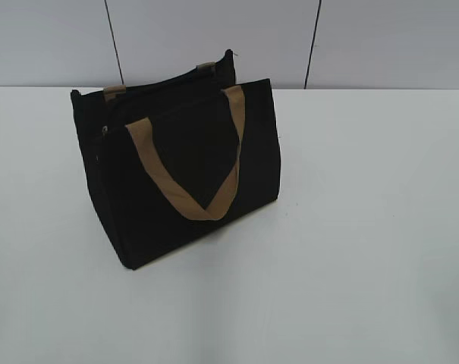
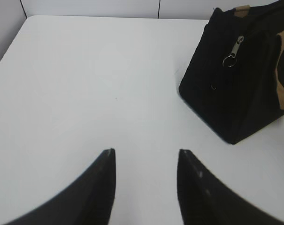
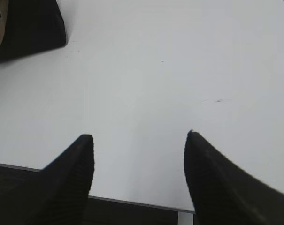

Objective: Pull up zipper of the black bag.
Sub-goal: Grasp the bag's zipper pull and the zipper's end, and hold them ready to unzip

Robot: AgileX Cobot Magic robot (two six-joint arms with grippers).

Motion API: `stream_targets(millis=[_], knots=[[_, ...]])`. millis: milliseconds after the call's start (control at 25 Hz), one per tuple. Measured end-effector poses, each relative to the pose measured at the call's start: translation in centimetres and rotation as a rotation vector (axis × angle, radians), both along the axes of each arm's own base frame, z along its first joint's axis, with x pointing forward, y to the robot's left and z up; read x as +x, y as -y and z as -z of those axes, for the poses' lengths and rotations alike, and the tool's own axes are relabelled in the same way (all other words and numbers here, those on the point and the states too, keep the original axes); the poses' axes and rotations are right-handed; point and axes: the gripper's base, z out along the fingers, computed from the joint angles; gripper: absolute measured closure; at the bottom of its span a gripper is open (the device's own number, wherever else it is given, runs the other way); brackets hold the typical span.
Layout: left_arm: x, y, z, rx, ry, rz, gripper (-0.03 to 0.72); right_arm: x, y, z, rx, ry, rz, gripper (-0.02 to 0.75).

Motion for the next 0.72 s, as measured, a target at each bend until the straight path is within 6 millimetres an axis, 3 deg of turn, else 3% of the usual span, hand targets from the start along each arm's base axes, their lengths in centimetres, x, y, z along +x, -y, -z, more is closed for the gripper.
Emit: stream_targets(millis=[720], knots=[[0.0,0.0,0.0,0.0,0.0,0.0,0.364,0.0,0.0,0.0,0.0,0.0,0.0,0.276]])
